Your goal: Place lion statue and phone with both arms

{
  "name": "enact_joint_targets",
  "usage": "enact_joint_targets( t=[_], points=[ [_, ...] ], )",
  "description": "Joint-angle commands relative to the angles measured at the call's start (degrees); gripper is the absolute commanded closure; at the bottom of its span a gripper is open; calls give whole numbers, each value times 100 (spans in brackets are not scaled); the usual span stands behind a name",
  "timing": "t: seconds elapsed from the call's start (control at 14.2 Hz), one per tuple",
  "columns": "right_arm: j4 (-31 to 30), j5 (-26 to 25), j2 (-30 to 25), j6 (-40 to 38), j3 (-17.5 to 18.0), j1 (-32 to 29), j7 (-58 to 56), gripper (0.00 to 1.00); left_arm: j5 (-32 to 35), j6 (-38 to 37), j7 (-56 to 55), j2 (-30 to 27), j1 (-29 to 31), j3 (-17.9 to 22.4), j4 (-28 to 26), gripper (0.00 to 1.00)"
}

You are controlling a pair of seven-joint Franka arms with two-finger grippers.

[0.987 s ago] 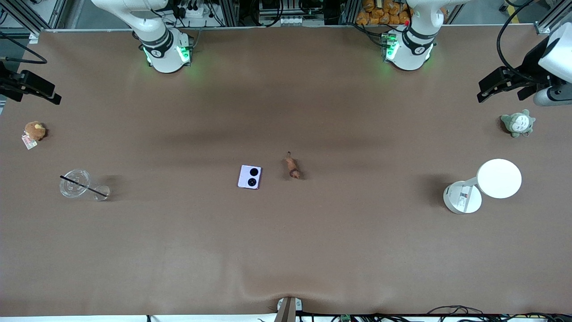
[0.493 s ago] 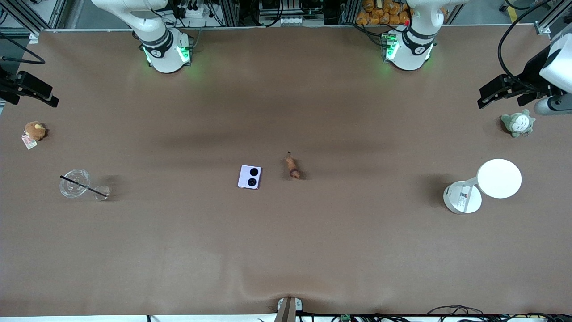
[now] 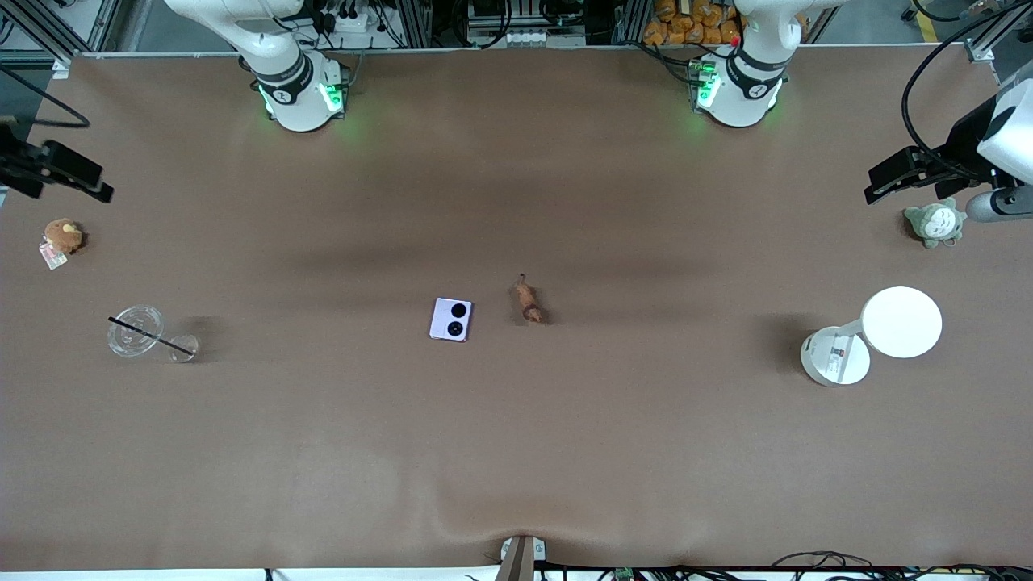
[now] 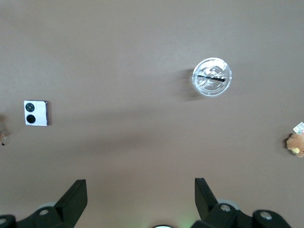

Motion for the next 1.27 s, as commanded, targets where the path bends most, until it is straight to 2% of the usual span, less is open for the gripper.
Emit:
enact_joint_targets(
  t=[0.0,1.2],
  points=[
    [122,14,166,-87,-17,108,-42,0,-53,-117,118,-25,61,-43,128,0],
    [139,15,175,-17,-34,20,-42,0,-9,-205,110,-34,96,-79,128,0]
  ],
)
